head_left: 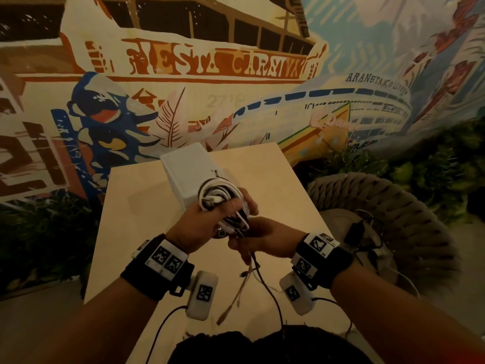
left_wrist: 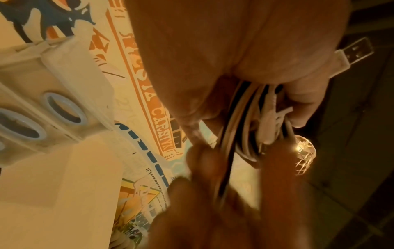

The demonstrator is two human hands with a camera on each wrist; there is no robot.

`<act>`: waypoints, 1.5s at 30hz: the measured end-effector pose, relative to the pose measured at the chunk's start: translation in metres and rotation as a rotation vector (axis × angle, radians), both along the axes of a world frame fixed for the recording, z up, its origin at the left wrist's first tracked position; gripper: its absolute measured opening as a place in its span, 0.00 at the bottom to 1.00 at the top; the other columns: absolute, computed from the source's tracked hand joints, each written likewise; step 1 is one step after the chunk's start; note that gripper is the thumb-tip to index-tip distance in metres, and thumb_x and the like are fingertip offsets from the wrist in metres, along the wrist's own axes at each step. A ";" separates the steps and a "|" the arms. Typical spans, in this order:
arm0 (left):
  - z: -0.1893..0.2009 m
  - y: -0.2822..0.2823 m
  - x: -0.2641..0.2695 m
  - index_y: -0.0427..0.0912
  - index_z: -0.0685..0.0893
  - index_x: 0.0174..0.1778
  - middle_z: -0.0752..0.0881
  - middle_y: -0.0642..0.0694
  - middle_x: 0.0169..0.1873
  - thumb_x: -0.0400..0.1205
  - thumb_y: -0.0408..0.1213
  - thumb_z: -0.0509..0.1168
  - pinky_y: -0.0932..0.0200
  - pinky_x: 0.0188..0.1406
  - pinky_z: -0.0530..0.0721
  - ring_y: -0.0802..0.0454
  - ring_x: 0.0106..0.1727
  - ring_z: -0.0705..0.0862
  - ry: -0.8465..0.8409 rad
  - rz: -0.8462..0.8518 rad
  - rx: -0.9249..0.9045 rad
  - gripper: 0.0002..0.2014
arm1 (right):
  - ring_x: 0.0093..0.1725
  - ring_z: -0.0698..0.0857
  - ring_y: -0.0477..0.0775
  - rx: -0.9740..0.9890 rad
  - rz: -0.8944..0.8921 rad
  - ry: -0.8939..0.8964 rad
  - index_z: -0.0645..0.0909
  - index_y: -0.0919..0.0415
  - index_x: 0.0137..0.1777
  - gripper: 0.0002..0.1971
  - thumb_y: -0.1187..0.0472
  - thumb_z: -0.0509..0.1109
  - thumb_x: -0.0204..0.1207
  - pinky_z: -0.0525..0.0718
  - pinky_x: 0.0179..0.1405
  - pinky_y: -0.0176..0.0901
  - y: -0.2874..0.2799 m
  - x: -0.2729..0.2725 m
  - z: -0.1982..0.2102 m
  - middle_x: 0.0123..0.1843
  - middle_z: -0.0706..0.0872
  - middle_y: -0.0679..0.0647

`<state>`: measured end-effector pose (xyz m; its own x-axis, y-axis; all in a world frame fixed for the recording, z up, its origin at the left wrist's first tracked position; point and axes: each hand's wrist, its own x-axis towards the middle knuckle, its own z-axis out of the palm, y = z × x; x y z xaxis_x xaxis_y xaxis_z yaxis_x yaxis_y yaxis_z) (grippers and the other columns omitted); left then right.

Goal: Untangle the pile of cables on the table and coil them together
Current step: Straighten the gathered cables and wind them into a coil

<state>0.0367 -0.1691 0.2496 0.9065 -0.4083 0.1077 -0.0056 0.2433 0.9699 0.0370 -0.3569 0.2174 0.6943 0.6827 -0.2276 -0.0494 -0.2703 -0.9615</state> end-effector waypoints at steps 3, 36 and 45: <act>-0.001 0.016 0.012 0.41 0.87 0.50 0.86 0.35 0.45 0.80 0.37 0.70 0.39 0.55 0.84 0.36 0.50 0.84 -0.008 0.028 -0.006 0.06 | 0.35 0.80 0.54 -0.177 -0.001 0.017 0.80 0.51 0.43 0.17 0.42 0.62 0.87 0.86 0.48 0.57 -0.006 -0.007 -0.015 0.34 0.80 0.50; -0.036 0.005 -0.002 0.54 0.85 0.58 0.90 0.52 0.46 0.83 0.57 0.65 0.54 0.45 0.87 0.52 0.47 0.88 -0.772 -0.239 1.538 0.14 | 0.29 0.78 0.48 -0.470 0.042 0.072 0.86 0.61 0.41 0.44 0.22 0.44 0.75 0.80 0.44 0.46 -0.007 0.007 -0.005 0.31 0.88 0.47; -0.040 -0.016 -0.002 0.49 0.84 0.38 0.84 0.51 0.31 0.82 0.54 0.66 0.56 0.33 0.82 0.50 0.33 0.83 -0.809 -0.305 1.788 0.14 | 0.42 0.92 0.46 -0.691 0.204 -0.032 0.90 0.49 0.50 0.16 0.41 0.82 0.68 0.88 0.47 0.42 0.009 0.010 0.000 0.41 0.93 0.44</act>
